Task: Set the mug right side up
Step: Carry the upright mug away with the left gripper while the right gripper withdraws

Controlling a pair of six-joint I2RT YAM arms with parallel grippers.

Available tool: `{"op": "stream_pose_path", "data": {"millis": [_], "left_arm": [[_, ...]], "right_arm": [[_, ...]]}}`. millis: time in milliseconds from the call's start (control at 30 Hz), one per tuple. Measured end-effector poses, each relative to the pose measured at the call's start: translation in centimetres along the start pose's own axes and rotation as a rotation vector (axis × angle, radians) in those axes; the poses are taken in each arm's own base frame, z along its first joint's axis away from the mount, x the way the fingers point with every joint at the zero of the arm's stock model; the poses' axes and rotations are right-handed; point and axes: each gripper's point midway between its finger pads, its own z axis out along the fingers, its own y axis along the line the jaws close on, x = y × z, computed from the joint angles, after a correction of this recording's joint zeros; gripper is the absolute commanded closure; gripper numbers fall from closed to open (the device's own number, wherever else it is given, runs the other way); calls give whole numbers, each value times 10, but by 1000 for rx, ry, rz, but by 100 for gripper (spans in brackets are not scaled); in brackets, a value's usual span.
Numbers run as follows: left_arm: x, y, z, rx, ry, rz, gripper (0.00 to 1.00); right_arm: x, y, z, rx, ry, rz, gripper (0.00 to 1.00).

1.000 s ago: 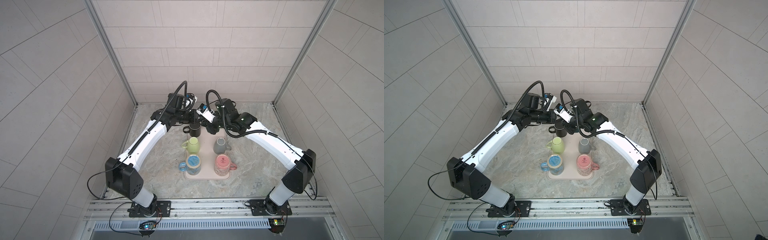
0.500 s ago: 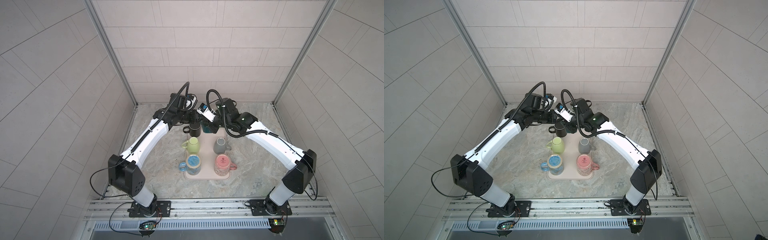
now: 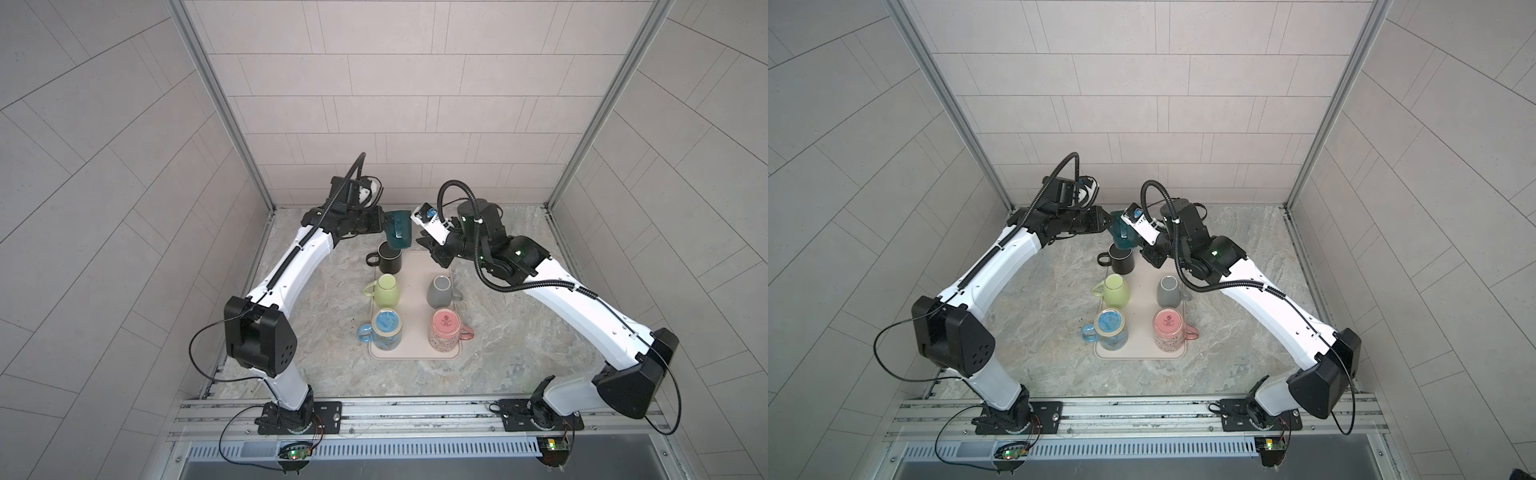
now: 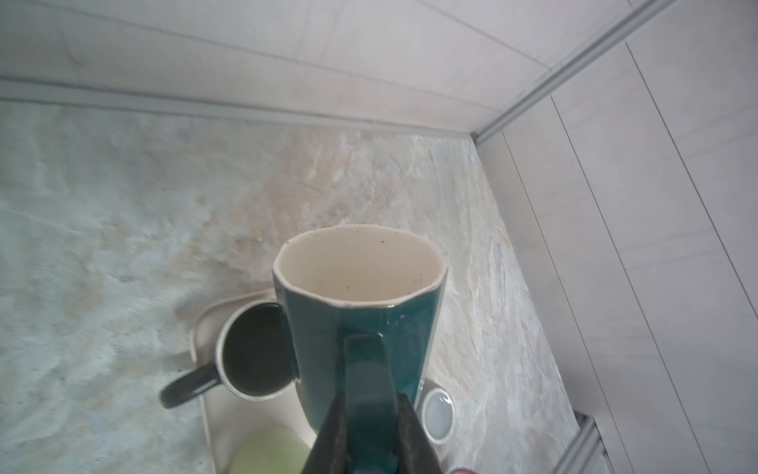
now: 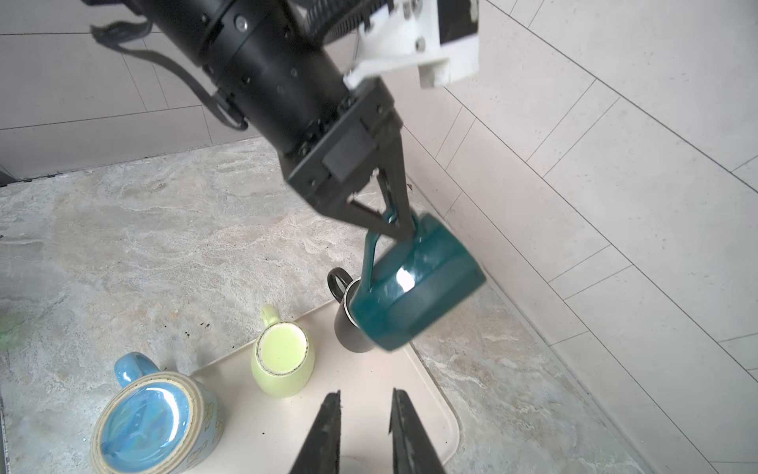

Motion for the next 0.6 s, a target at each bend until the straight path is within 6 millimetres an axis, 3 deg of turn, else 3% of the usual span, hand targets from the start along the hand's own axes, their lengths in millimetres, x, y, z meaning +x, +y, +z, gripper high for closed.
{"op": "stream_pose_path", "data": {"millis": [100,300,600], "left_arm": [[-19,25,-7,-94,-97,29,100],[-32,84,-20,-267,-228,35,100],[-18,193,-14,-511,-371,-25,100]], "right_arm": [[9,-2,-2,17,8,19,77],[28,-6,3,41,31,63,77],[39,-16,-6,82,15,118,77]]}}
